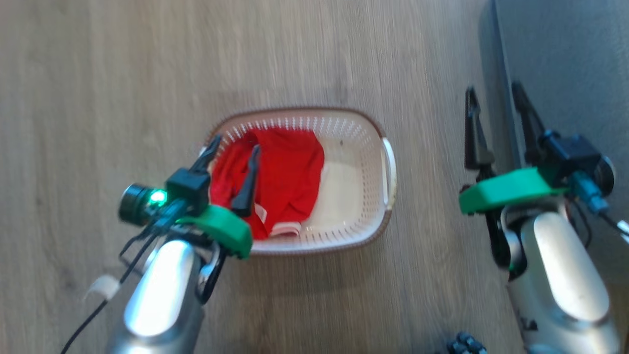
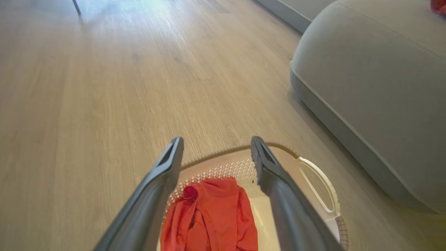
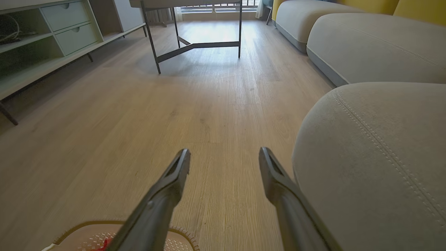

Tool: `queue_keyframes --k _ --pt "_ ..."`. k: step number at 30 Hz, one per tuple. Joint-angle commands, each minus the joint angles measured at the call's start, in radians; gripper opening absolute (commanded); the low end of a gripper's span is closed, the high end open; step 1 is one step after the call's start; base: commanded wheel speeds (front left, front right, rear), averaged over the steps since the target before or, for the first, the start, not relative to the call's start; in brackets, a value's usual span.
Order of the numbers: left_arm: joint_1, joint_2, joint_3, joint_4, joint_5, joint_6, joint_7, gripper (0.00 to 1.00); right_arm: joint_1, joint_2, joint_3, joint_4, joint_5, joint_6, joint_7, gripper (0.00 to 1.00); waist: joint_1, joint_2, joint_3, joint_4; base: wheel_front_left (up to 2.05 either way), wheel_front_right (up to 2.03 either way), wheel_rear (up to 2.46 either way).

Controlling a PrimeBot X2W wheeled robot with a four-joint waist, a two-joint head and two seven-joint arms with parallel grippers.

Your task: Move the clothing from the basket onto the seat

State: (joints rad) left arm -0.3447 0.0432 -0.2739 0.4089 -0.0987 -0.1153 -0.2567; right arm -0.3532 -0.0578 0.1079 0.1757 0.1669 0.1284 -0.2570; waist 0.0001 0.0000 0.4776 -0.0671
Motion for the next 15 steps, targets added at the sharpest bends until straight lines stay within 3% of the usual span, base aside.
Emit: queue_keyframes --k 1,15 --pt "-0.023 0.007 0.013 -0.012 0.008 -0.004 -0.005 1.00 -0.018 0.007 0.027 -0.038 0.004 0.002 -0.005 1.00 -0.0001 0.0000 0.077 -0.030 0.00 0.00 0.00" --pt "-0.303 0.038 -0.203 0.369 0.133 -0.015 -0.005 1.00 -0.137 0.007 0.098 -0.082 0.065 0.002 -0.005 1.00 -0.0001 0.0000 0.279 -0.116 0.00 0.00 0.00"
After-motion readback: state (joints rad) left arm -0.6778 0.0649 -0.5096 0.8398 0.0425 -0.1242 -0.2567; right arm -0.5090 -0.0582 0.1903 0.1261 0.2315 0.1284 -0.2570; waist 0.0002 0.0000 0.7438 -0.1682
